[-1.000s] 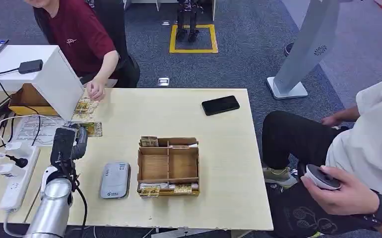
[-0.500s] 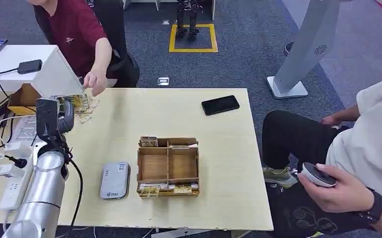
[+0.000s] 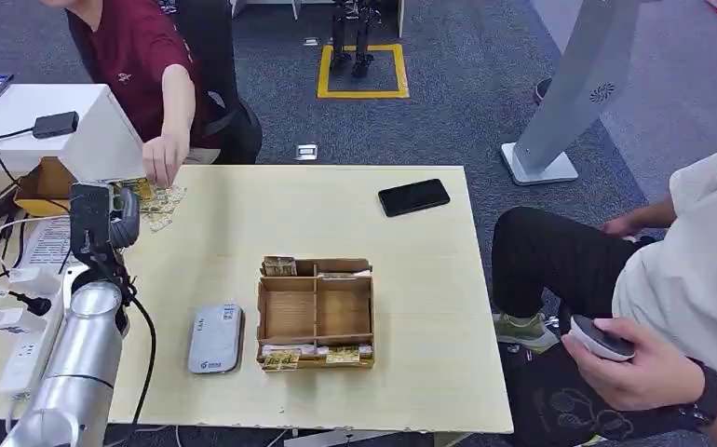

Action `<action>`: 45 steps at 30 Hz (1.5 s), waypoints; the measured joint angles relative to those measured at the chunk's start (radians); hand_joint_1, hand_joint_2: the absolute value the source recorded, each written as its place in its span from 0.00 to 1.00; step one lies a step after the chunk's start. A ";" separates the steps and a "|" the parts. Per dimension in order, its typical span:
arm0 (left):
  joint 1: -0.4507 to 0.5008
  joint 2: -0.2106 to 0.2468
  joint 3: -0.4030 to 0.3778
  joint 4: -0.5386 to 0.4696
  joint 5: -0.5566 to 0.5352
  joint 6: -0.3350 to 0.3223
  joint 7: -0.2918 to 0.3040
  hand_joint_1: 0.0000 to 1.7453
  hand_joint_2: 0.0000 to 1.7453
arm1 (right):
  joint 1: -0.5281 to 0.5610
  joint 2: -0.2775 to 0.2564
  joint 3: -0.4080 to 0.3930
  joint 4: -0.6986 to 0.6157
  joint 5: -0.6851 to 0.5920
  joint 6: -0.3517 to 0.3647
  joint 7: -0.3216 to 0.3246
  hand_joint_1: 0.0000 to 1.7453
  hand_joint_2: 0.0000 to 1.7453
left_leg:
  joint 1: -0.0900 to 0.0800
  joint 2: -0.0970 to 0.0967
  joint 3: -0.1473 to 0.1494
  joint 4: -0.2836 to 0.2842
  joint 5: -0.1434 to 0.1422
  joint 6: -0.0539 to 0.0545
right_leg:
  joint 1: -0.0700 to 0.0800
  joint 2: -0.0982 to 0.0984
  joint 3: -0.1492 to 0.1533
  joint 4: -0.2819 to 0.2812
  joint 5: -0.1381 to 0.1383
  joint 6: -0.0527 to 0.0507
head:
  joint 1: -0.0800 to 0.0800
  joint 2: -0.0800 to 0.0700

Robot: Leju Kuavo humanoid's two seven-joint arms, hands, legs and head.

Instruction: Pass the card to the sensor for recognition and then transmit it.

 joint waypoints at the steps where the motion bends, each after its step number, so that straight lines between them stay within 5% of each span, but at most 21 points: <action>1: 0.000 0.000 0.000 0.001 0.000 0.000 -0.001 1.00 1.00 | 0.000 0.000 0.000 0.000 0.000 0.000 0.000 0.00 1.00 | 0.000 0.000 0.000 0.000 0.000 0.000 | 0.000 0.000 0.000 0.000 0.000 0.000 | 0.000 0.000; 7: 0.000 0.007 0.000 0.009 0.000 -0.002 -0.009 1.00 1.00 | 0.000 0.000 0.000 0.000 0.000 0.001 0.001 0.00 1.00 | 0.000 0.000 -0.001 0.000 0.000 0.000 | 0.000 0.000 -0.001 0.000 0.000 0.000 | 0.000 0.000; 8: 0.000 0.007 0.000 0.011 -0.001 -0.002 -0.012 0.00 1.00 | 0.000 0.000 0.000 0.000 0.000 0.001 0.000 0.00 1.00 | 0.000 0.000 -0.001 0.000 0.000 0.000 | 0.000 0.000 -0.001 0.000 0.000 0.000 | 0.000 0.000; 34: 0.021 0.037 0.000 -0.001 -0.011 -0.003 -0.027 0.00 1.00 | 0.000 0.000 0.000 0.000 -0.010 -0.004 -0.007 0.00 1.00 | 0.000 0.001 -0.001 0.000 0.000 0.000 | 0.000 0.001 -0.001 0.000 0.000 0.000 | 0.000 0.000; 41: 0.305 0.085 -0.062 -0.342 0.014 -0.265 -0.205 0.00 1.00 | 0.013 0.000 -0.008 0.000 -0.046 0.002 0.002 0.00 1.00 | 0.000 0.005 -0.003 0.000 -0.003 0.001 | 0.000 0.006 -0.004 0.000 -0.001 0.001 | 0.000 0.000; 45: 0.465 0.125 -0.106 -0.554 -0.047 -0.261 -0.278 0.00 1.00 | 0.018 0.000 -0.021 0.000 -0.060 0.002 -0.010 0.00 1.00 | 0.000 0.006 -0.003 0.000 -0.004 0.001 | 0.000 0.007 -0.005 0.000 -0.001 0.000 | 0.001 0.000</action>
